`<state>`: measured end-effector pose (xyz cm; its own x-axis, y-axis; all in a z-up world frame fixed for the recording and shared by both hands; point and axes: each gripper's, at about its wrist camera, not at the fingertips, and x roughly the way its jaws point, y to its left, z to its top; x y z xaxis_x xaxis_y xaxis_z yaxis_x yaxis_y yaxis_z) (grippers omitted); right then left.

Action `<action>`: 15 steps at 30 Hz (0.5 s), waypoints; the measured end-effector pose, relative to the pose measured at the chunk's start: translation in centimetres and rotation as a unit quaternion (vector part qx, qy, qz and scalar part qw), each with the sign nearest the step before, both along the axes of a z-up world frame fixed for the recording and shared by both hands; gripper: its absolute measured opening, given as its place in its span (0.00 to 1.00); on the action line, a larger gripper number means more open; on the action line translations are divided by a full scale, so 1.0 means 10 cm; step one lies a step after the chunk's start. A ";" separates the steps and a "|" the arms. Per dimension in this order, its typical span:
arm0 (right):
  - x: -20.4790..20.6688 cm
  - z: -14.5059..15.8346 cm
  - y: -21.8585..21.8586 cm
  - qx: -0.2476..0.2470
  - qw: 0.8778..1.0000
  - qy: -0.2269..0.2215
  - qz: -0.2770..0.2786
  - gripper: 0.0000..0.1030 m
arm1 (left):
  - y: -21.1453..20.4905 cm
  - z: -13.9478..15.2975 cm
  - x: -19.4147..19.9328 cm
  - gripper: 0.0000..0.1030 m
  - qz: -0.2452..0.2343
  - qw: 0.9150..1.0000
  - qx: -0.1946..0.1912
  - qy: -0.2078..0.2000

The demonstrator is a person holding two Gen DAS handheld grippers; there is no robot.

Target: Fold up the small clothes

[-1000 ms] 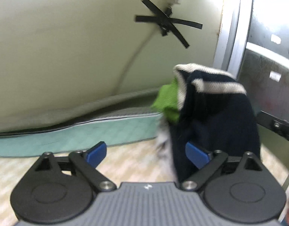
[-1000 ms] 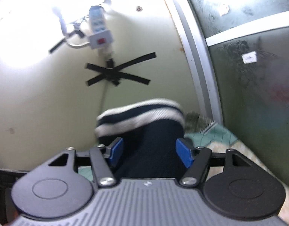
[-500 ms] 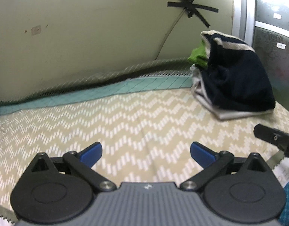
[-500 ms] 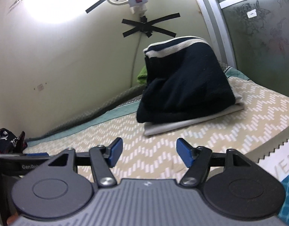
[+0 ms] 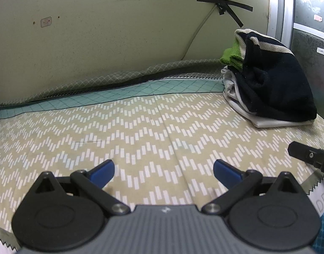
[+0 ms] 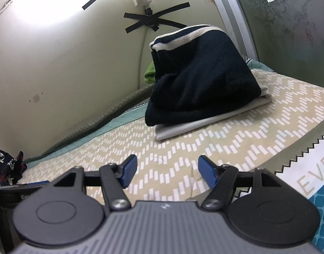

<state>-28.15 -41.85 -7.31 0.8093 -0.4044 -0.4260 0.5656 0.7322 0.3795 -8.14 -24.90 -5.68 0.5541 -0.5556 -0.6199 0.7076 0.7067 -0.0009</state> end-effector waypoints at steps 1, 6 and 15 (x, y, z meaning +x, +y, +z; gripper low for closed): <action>0.00 0.00 0.00 0.000 1.000 0.001 0.001 0.62 | 0.00 0.00 0.00 1.00 0.000 1.000 0.000 -0.001; 0.02 0.00 0.01 -0.003 1.000 0.006 0.008 0.62 | 0.00 0.01 -0.01 1.00 0.004 1.000 0.004 -0.007; 0.04 0.00 0.01 -0.006 1.000 0.011 0.010 0.62 | 0.11 0.05 0.04 1.00 0.012 0.999 -0.032 0.001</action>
